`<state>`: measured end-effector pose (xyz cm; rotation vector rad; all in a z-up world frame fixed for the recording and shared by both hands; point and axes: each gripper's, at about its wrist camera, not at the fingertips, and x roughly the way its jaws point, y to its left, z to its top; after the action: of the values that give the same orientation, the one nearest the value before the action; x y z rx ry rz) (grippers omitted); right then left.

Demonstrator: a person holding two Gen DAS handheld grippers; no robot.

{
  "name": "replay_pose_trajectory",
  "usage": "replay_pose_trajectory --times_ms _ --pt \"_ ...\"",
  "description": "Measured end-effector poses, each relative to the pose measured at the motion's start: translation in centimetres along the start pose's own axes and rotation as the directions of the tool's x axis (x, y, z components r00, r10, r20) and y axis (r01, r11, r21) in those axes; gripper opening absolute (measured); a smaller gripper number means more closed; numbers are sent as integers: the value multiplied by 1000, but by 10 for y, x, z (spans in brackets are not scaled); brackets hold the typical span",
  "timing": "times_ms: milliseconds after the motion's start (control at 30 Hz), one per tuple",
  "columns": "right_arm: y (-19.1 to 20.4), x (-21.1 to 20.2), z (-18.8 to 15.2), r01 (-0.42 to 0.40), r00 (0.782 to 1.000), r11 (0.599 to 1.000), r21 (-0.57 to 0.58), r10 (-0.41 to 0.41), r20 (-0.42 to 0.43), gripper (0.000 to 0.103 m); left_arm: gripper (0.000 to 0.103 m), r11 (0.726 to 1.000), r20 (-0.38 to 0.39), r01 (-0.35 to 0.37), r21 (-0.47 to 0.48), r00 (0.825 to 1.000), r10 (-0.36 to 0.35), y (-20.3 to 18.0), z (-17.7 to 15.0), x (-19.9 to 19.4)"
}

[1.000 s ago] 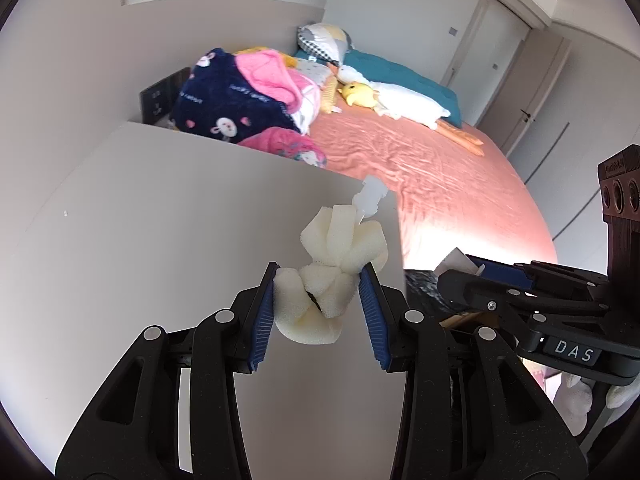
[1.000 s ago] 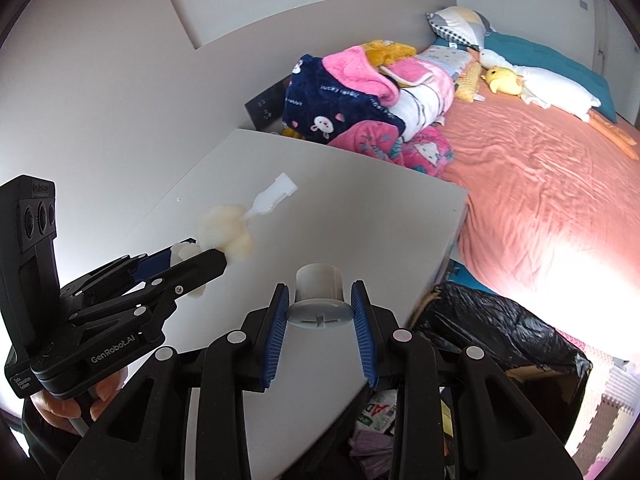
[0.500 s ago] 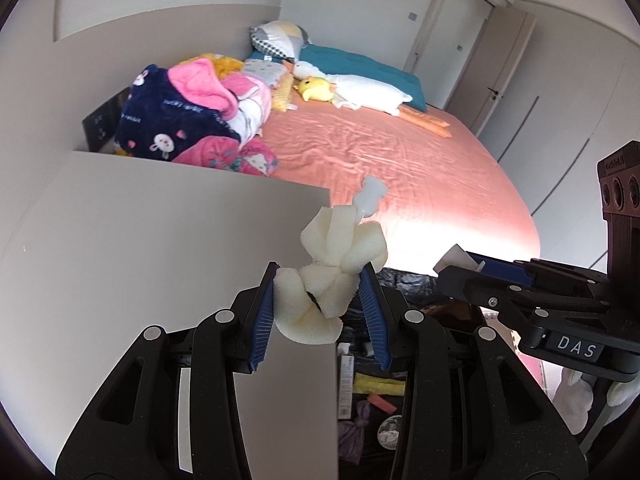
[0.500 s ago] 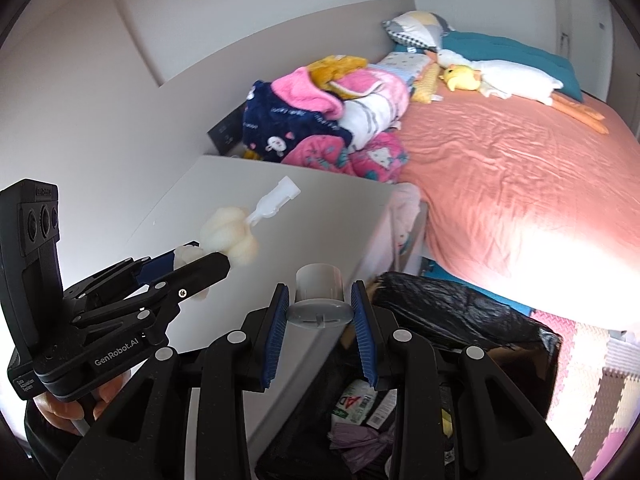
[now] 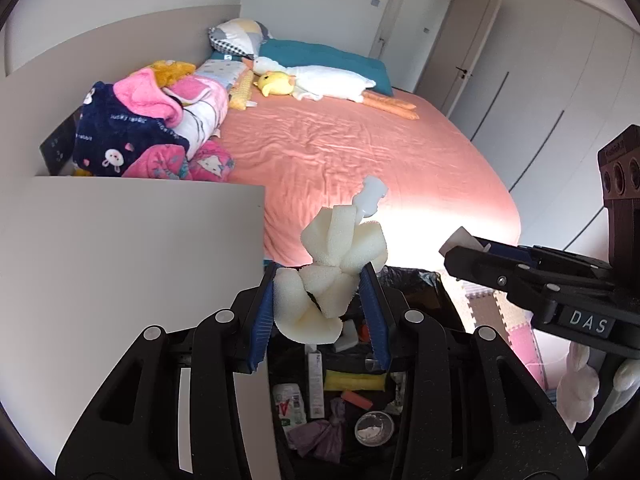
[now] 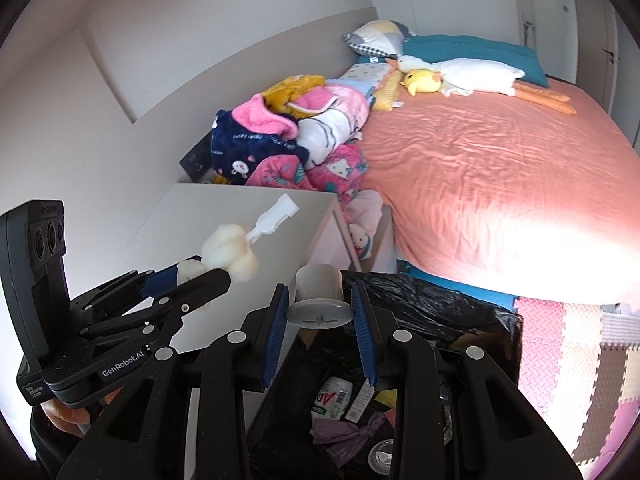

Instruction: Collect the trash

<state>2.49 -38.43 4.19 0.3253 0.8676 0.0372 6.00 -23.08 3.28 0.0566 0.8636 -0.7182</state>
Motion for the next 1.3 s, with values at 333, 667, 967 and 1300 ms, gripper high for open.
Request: replay_pose_trajectory --times_ms 333,667,967,1300 --pt "-32 -27 -9 9 999 997 75 -12 31 34 56 995 -64 96 18 993 -95 -25 -1 14" --pt "-47 -64 -14 37 992 994 106 -49 115 75 97 993 -95 107 -45 989 -111 -28 1 21" --pt "-50 -69 -19 43 992 993 111 -56 117 75 97 995 -84 101 -28 991 -103 -31 1 15" --pt "-46 -69 -20 49 991 994 102 -61 117 75 97 997 -68 75 -25 995 -76 -32 1 12"
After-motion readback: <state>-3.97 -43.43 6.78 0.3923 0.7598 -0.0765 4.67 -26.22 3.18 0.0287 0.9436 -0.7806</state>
